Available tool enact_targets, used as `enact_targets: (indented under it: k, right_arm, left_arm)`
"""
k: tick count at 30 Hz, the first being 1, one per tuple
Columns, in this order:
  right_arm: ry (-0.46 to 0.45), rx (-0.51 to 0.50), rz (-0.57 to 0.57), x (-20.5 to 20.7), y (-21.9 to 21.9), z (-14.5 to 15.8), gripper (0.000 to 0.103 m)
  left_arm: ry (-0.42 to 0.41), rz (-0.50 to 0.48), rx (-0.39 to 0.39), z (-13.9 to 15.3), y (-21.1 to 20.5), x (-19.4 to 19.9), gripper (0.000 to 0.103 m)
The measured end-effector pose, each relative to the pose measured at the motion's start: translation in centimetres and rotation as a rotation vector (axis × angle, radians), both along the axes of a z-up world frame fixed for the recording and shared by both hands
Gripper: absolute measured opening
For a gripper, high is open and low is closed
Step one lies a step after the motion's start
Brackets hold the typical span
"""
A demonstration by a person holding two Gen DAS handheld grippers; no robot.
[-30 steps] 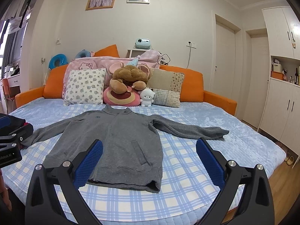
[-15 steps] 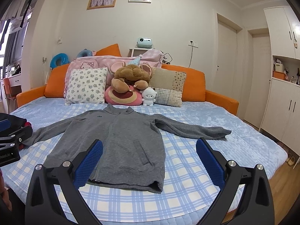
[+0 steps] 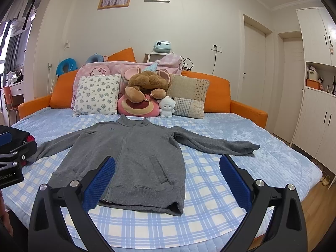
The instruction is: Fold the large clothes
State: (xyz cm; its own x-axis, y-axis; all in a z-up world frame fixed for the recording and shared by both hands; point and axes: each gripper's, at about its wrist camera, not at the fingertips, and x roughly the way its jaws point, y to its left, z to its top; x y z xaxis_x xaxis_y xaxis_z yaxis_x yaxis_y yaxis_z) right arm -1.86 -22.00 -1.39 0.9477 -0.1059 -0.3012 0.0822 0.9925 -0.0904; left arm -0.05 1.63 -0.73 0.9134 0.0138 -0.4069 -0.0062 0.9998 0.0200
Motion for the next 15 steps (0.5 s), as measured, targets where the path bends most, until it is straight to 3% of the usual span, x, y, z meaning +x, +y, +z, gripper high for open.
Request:
enact_targets:
  k: [15]
  right_arm:
    - [0.000,0.000,-0.006,0.04,-0.13,-0.33,0.098]
  left_arm:
    - [0.003,0.001,0.015,-0.36,-0.58,0.05,0.100]
